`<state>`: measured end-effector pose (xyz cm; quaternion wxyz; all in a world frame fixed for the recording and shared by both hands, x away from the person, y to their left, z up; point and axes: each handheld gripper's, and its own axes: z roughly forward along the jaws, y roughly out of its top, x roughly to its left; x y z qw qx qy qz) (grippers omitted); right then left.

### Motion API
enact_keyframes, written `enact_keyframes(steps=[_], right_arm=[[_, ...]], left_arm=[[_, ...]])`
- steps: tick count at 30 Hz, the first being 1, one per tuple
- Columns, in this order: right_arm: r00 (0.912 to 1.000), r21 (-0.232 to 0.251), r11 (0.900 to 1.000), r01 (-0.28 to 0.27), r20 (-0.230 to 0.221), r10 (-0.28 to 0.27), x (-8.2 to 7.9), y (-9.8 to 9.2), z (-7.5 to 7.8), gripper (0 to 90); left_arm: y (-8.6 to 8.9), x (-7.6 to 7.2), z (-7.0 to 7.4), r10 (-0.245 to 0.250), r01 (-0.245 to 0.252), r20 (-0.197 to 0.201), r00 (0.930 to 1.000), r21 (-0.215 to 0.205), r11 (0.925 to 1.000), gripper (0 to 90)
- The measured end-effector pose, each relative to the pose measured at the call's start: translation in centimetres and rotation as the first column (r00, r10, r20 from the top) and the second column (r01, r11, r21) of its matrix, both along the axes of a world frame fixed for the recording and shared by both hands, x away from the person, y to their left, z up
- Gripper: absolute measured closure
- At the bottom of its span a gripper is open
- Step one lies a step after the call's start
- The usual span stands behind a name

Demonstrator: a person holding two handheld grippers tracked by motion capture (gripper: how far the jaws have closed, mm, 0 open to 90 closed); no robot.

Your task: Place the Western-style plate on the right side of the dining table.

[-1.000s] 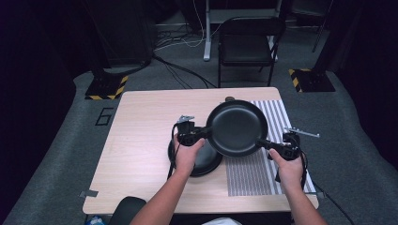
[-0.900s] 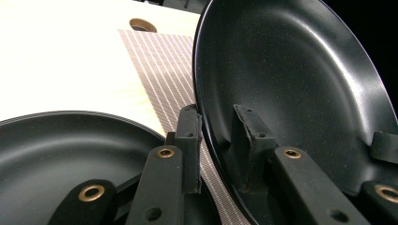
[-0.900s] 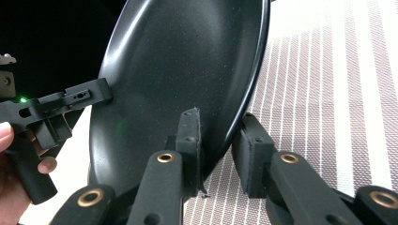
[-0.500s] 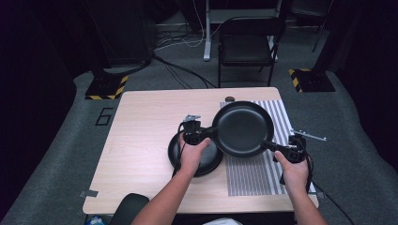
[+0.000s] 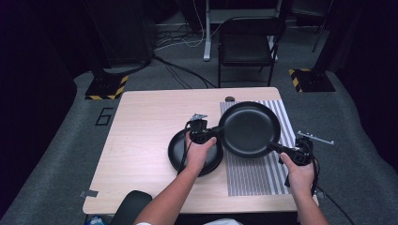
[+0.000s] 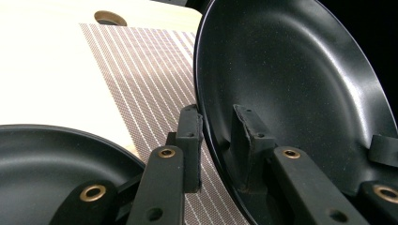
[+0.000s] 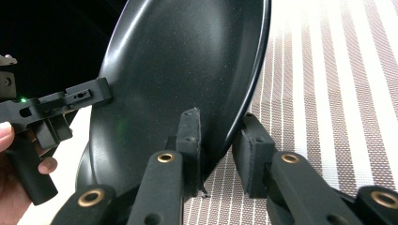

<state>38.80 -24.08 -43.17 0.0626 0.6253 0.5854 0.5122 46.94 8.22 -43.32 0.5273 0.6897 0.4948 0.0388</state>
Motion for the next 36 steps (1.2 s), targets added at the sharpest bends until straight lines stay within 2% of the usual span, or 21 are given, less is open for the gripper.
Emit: enact_keyframes(steps=[18, 36], right_arm=[[0.9996, -0.005, 1.0, 0.027, -0.006, -0.027, -0.3, -1.0, -0.1, 73.3], [0.9986, -0.009, 0.999, 0.045, -0.027, -0.045, -0.5, -1.7, -0.9, 73.3]], left_arm=[[-1.3, 0.4, -0.4, -0.016, 0.016, -0.011, 0.9998, -0.007, 0.9998, 73.4], [-2.1, 0.8, -1.5, -0.032, 0.032, -0.038, 0.9988, -0.006, 0.9995, 73.6]])
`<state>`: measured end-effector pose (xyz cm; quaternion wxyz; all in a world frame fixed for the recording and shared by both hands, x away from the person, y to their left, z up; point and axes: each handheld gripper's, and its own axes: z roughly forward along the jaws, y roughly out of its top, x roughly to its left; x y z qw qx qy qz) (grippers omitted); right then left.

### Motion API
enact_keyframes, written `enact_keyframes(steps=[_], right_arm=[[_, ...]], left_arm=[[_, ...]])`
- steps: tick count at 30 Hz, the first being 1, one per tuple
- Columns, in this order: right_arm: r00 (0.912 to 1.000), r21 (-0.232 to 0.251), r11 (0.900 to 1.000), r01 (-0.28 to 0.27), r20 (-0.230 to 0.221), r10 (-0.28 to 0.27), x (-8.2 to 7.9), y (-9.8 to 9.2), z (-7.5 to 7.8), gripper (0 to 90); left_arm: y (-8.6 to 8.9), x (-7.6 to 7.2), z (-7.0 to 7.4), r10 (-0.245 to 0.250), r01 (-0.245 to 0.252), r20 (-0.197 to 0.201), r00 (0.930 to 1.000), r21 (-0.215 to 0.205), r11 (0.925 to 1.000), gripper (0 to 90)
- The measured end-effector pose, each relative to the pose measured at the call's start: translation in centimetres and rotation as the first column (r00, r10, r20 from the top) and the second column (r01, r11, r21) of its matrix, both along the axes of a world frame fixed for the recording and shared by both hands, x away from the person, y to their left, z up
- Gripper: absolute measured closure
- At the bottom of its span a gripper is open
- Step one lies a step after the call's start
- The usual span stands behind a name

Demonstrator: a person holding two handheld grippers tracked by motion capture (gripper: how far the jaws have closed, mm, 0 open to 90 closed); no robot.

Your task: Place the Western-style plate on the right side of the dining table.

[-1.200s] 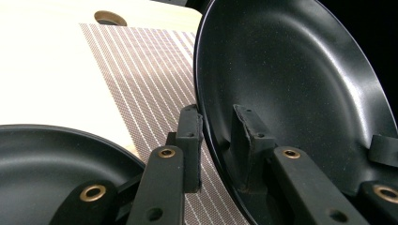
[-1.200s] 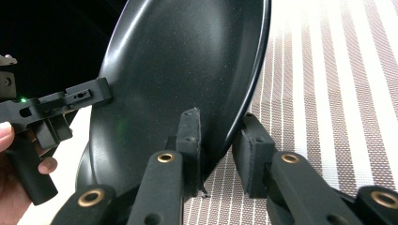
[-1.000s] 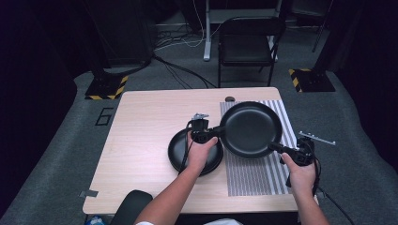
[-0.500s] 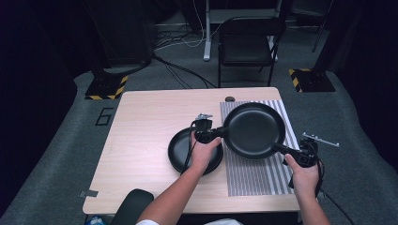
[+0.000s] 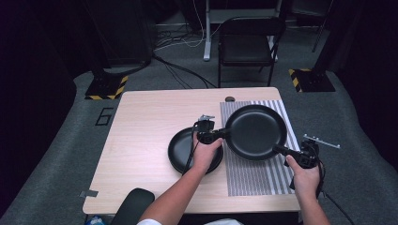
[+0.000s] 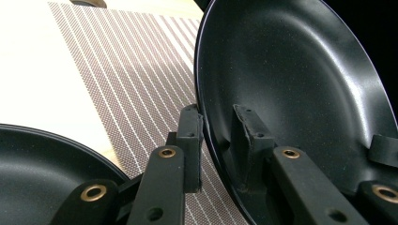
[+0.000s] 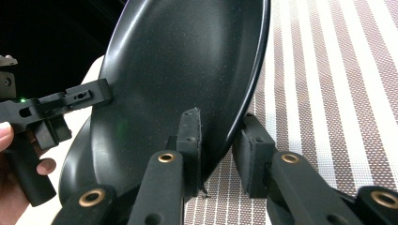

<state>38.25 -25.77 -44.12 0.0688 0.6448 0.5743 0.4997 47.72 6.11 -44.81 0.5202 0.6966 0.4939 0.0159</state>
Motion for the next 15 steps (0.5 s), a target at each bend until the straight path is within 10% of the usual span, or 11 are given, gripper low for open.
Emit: enact_keyframes(steps=[15], right_arm=[[0.9997, -0.01, 1.0, -0.002, -0.023, 0.002, 0.6, -0.3, -0.9, 73.2]], left_arm=[[-0.4, 0.7, -1.2, -0.003, 0.003, -0.027, 0.9996, 0.008, 1.0, 73.5]])
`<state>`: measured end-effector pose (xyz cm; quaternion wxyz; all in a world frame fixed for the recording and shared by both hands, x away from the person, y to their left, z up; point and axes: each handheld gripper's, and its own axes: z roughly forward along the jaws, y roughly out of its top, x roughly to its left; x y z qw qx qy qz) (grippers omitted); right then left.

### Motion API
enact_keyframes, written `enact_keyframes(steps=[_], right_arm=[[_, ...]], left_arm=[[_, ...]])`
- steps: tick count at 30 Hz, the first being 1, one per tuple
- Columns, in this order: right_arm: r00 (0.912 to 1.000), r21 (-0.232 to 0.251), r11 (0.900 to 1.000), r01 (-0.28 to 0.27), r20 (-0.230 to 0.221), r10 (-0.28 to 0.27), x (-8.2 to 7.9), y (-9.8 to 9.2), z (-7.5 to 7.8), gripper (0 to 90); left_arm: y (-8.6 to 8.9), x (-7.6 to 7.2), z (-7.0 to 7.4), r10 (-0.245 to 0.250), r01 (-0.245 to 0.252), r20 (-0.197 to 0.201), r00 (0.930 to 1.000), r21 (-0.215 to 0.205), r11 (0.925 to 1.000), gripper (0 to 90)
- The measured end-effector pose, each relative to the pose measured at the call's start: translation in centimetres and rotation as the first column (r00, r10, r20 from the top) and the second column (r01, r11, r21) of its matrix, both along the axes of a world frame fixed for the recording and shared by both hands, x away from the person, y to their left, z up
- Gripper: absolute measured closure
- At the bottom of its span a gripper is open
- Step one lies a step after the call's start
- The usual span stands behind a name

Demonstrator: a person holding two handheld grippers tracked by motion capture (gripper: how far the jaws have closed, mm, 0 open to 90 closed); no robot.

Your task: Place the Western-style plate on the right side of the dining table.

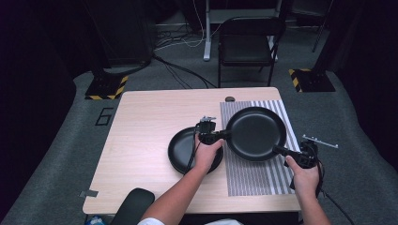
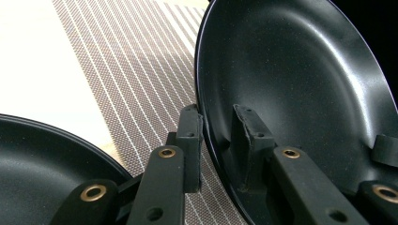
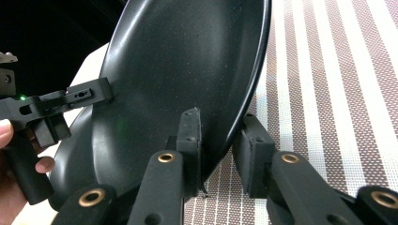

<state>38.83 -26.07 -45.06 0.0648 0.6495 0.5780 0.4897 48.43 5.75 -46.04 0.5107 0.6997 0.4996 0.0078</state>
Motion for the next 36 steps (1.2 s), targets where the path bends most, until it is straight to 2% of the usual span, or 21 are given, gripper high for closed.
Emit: enact_keyframes(steps=[7, 13, 21, 24, 30, 34, 36], right_arm=[[0.9999, 0.007, 1.0, -0.007, -0.016, 0.007, 0.5, -0.1, -0.3, 73.2], [0.9997, -0.028, 0.999, -0.021, -0.014, 0.02, 1.0, -0.4, -0.1, 73.1], [0.9981, -0.005, 0.999, -0.036, -0.05, 0.036, 1.1, -1.2, -1.0, 72.6], [0.998, -0.013, 0.999, -0.039, -0.05, 0.039, 1.0, -1.7, -1.2, 72.6], [0.9982, -0.008, 1.0, -0.028, -0.053, 0.027, 0.7, -2.1, -1.9, 72.7], [0.9973, -0.013, 1.0, -0.026, -0.069, 0.025, 0.8, -2.3, -2.3, 72.8], [0.9971, -0.013, 1.0, -0.026, -0.072, 0.025, 1.0, -2.3, -2.4, 72.8]], left_arm=[[-0.1, 0.3, -0.3, 0.011, -0.011, -0.015, 0.9998, -0.004, 0.9999, 73.6], [-0.6, 0.7, -0.7, 0.02, -0.02, -0.03, 0.9993, -0.016, 0.9997, 73.5], [-1.2, 0.7, -1.2, 0.013, -0.013, -0.032, 0.9994, 0.001, 0.9999, 73.6], [-1.7, 0.8, -1.6, 0.001, -0.001, -0.043, 0.9991, -0.001, 1.0, 73.6], [-2.4, 0.9, -2.2, 0.007, -0.007, -0.063, 0.998, 0.002, 1.0, 73.7], [-2.5, 1.1, -2.8, -0.008, 0.01, -0.071, 0.9974, 0.023, 0.9997, 73.5], [-2.6, 1.1, -2.9, 0.003, -0.002, -0.081, 0.9967, 0.016, 0.9999, 73.4]])
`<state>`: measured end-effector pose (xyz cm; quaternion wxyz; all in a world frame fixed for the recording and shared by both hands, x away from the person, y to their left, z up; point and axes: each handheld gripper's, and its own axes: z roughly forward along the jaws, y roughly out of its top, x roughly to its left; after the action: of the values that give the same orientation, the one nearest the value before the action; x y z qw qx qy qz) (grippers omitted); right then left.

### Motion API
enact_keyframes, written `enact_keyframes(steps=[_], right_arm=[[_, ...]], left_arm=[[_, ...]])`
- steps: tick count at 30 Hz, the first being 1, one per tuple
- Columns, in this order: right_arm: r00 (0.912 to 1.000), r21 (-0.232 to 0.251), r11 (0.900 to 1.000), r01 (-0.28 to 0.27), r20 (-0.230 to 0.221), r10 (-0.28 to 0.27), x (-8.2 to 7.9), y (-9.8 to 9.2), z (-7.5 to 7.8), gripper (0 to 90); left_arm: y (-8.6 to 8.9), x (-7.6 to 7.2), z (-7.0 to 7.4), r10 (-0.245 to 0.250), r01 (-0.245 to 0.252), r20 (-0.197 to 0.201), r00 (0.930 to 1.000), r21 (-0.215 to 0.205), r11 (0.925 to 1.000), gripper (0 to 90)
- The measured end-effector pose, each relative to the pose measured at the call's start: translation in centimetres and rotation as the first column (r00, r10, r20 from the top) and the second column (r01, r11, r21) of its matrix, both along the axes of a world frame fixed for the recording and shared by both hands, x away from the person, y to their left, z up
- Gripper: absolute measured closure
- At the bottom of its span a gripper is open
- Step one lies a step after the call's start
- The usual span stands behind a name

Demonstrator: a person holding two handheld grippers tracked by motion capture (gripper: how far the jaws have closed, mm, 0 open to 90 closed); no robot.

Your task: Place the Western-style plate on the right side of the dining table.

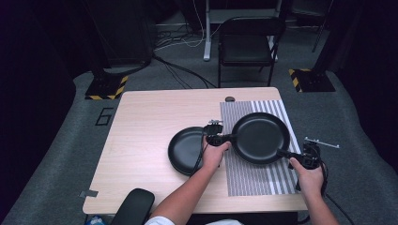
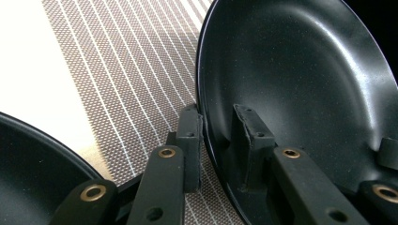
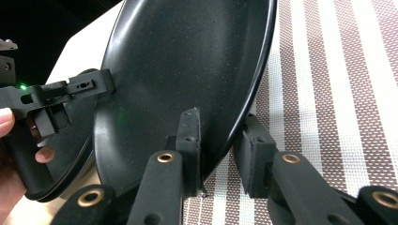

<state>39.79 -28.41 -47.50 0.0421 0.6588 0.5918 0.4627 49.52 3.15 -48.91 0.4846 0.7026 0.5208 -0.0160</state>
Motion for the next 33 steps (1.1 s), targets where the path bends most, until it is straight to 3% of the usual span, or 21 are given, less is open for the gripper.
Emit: enact_keyframes(steps=[11, 15, 33], right_arm=[[0.9999, -0.003, 1.0, -0.002, -0.012, 0.002, 0.4, 0.3, -0.5, 72.8], [0.9998, -0.013, 1.0, -0.009, -0.016, 0.009, 0.7, 0.4, -0.7, 72.8], [0.9995, -0.01, 1.0, -0.011, -0.031, 0.01, 1.0, 0.0, -0.9, 73.0]], left_arm=[[0.2, 0.3, -0.7, 0.017, -0.017, -0.01, 0.9998, 0.014, 0.9998, 73.3], [0.1, 0.4, -1.0, 0.027, -0.026, -0.032, 0.9991, 0.017, 0.9995, 73.0], [-0.6, 0.6, -0.9, 0.03, -0.027, -0.052, 0.9982, 0.063, 0.9976, 72.2]])
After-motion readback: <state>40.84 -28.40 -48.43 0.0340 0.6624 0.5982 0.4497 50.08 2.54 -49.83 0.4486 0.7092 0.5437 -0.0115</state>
